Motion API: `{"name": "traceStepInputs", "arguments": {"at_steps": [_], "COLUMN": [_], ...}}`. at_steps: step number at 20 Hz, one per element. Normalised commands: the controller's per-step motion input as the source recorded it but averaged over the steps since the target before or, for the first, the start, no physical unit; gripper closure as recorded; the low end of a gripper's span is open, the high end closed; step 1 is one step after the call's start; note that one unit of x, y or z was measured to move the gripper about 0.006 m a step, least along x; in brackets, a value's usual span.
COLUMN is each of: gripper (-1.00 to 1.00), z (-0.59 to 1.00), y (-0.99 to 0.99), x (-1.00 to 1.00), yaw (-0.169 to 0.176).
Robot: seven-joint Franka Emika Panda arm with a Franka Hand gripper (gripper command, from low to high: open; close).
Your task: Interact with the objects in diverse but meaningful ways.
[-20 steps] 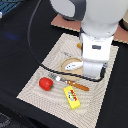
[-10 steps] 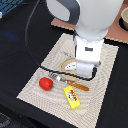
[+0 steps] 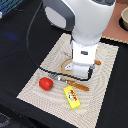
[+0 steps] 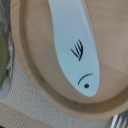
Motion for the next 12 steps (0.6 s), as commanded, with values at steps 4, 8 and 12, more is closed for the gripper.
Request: {"name": "traceStepInputs", "arguments": {"at_steps": [4, 8, 12], "gripper": [1.0, 1.0, 1.0], "z": [-0.41, -0.32, -0.2], "y": [0.2, 0.21, 0.22], "x": [-0.38, -0.34, -0.26], "yaw": [0.024, 0.027, 0.036]}}
